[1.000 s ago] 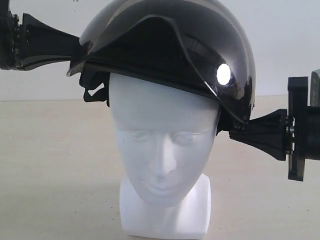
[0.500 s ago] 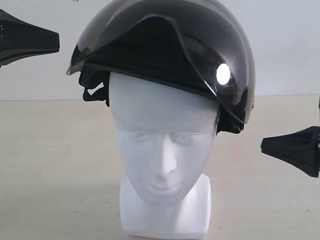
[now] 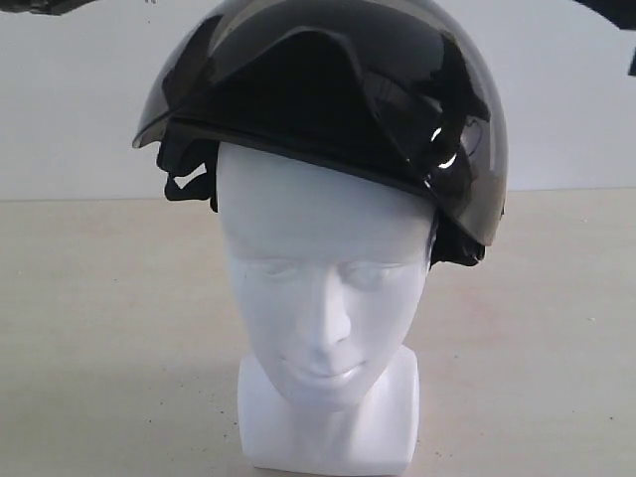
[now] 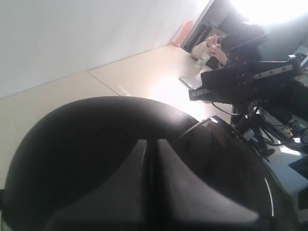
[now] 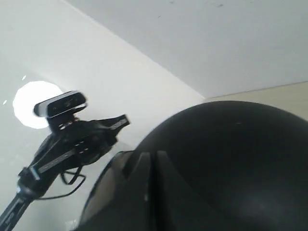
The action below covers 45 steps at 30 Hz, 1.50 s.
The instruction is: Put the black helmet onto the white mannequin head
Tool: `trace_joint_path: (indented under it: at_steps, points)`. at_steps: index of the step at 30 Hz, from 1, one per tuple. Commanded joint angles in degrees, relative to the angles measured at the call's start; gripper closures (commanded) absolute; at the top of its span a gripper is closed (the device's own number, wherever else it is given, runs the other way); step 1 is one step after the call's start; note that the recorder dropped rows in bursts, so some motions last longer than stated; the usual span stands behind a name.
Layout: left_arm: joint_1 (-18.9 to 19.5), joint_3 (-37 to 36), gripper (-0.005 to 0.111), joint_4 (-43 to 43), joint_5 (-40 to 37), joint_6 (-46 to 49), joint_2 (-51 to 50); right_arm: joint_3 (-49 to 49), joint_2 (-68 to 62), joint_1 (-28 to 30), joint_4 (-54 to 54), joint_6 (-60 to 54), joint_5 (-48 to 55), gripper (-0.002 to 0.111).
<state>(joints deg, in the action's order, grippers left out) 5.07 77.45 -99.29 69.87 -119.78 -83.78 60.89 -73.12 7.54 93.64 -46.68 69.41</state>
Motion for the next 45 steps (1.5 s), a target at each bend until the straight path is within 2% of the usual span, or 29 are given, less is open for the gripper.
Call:
trace_joint_path:
  at_steps: [1, 4, 14, 24, 37, 45]
  points:
    - [-2.4, 1.6, 0.102, 0.3, 0.1, -0.4, -3.8, 3.8, -2.1, -7.7, -3.1, 0.7, -0.4, 0.109]
    - [-2.4, 1.6, 0.102, -0.6, 0.1, -0.4, -5.5, 3.8, -4.0, -10.6, -4.5, 0.4, -1.7, 0.109]
    - [-2.4, 0.8, 0.102, -0.7, 0.1, -0.4, -5.5, 3.8, -4.9, -11.9, -6.1, 0.3, 0.6, 0.109]
    - [-2.4, -5.4, 0.102, -0.7, 0.1, -0.4, -2.9, 3.8, -4.9, -17.9, -8.5, 2.8, 0.6, 0.109]
    - [-2.4, -11.7, 0.102, -0.7, 0.1, -0.4, -0.3, 3.8, -4.9, -18.1, -12.3, 5.5, 0.6, 0.109]
    - [-2.4, -15.0, 0.102, -0.7, 0.1, 0.1, -0.1, 3.8, -4.9, -24.1, -16.1, 6.7, -1.9, 0.109]
